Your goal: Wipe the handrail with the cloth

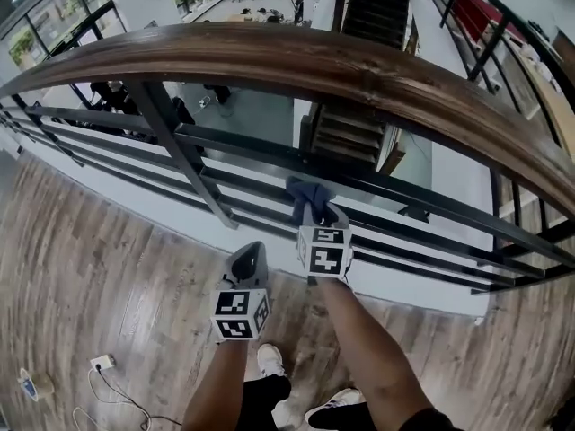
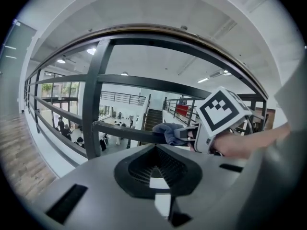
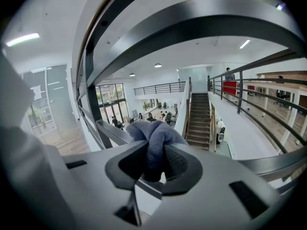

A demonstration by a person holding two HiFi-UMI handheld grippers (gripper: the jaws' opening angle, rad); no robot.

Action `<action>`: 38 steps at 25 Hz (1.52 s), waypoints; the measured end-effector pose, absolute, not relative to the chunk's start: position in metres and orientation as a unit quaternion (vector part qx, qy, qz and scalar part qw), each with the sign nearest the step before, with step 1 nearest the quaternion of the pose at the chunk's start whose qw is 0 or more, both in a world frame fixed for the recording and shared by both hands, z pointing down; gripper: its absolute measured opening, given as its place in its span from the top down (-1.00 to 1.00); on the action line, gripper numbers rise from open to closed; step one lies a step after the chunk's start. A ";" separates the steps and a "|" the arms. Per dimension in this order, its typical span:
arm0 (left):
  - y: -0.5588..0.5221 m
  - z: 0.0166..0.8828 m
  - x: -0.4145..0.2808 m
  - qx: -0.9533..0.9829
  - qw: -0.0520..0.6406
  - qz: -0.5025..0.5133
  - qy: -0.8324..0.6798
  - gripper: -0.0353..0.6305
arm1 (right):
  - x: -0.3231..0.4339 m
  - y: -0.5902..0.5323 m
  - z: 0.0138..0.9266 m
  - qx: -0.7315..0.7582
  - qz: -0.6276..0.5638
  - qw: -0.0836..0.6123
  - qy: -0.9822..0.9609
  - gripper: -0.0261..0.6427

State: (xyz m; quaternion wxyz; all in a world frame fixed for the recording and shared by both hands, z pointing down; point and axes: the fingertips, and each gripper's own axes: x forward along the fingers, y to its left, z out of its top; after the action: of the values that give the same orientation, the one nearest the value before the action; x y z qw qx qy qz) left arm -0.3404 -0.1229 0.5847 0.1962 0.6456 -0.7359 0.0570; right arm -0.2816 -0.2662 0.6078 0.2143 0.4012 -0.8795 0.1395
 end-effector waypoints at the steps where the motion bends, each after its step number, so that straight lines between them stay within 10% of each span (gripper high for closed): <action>1: -0.126 0.584 -0.332 0.650 0.196 0.058 -0.732 0.89 | -0.271 -0.267 0.608 0.403 0.141 0.216 -0.878 0.69; 38: -0.231 0.649 -0.092 0.737 0.142 0.037 -0.660 0.89 | 0.006 -0.320 0.611 0.420 0.102 0.154 -0.888 0.68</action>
State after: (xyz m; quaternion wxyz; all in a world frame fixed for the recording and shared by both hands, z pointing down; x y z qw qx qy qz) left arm -0.0919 -0.2308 0.6495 0.1417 0.7367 -0.6602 0.0367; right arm 0.0060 -0.3205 0.6112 0.1544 0.4203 -0.8884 0.1015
